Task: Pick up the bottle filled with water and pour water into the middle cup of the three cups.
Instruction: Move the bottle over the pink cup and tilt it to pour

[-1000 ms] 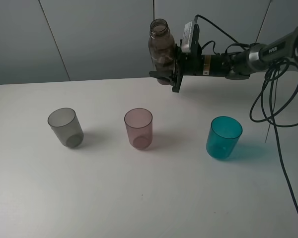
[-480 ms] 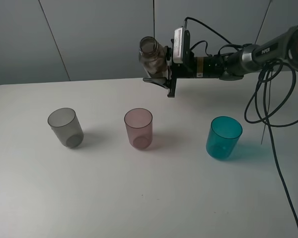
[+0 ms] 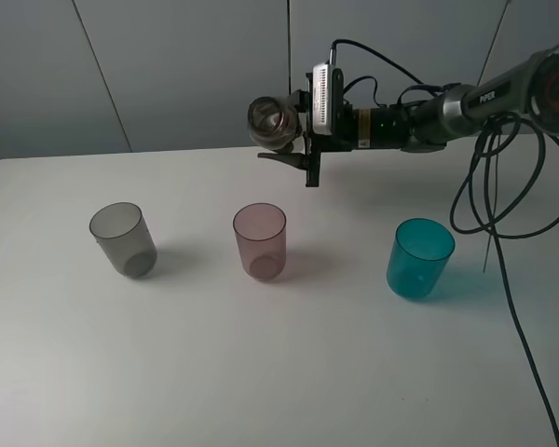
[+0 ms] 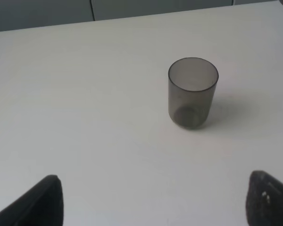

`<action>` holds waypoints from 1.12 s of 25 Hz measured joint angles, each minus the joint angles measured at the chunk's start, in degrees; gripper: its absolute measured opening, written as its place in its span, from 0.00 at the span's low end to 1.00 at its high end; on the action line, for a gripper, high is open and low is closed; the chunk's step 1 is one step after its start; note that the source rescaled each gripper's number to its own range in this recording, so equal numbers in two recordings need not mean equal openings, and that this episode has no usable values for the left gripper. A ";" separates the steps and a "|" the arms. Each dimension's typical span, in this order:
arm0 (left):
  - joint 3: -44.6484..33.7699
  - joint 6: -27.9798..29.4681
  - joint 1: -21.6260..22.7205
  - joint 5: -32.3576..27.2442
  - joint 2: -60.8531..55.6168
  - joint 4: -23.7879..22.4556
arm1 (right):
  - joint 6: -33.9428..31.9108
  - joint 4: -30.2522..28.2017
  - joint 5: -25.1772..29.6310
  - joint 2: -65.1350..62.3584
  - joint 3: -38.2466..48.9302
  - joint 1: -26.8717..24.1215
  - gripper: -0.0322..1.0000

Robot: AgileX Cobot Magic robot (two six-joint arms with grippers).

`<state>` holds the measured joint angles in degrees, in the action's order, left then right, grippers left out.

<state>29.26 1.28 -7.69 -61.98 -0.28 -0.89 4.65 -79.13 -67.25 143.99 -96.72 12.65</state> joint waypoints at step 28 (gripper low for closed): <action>0.00 0.00 0.00 0.00 0.00 0.00 | 24.32 3.41 0.73 -0.18 1.27 1.16 0.09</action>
<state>29.26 1.28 -7.69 -61.98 -0.28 -0.89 28.97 -75.72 -66.52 143.82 -95.45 13.81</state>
